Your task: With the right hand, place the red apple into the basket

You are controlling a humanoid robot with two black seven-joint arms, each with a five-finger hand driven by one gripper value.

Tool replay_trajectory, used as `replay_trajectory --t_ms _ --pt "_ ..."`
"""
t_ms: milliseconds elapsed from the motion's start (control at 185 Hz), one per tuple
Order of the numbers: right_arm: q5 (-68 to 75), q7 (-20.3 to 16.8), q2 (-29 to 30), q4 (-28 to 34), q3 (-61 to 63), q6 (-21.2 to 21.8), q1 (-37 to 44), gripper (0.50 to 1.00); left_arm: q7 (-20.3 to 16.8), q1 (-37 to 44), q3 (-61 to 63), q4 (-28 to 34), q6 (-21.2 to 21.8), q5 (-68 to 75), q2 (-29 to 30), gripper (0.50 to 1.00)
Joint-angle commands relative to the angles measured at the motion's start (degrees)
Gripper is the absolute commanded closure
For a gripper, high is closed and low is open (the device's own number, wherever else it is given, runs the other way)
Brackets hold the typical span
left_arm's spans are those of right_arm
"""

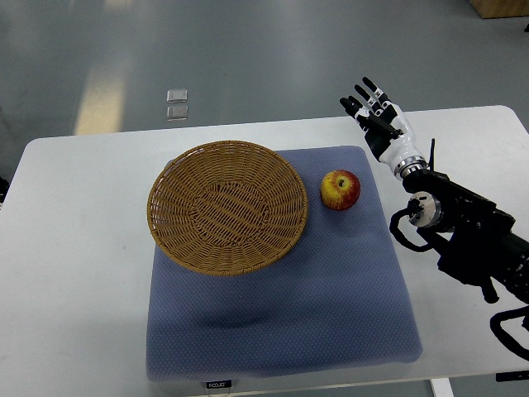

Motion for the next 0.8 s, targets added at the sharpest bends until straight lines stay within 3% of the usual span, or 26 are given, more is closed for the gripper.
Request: replay_trajectory --t_ms 0,578,795 --pt "0.0 0.0 0.0 0.0 0.1 -0.7 0.2 0.576 0.0 0.0 0.0 -0.1 0.0 -0.1 0.0 0.500" --pt "-3.6 -0.1 -6.0 2.6 -1.3 -0.8 2.1 0.576 0.0 0.0 0.0 0.0 0.0 0.0 0.0 0.500" --pt "-18.8 0.1 -13.9 10.4 -3.4 0.2 2.1 0.576 0.0 0.0 0.0 0.0 0.0 -0.1 0.0 0.500"
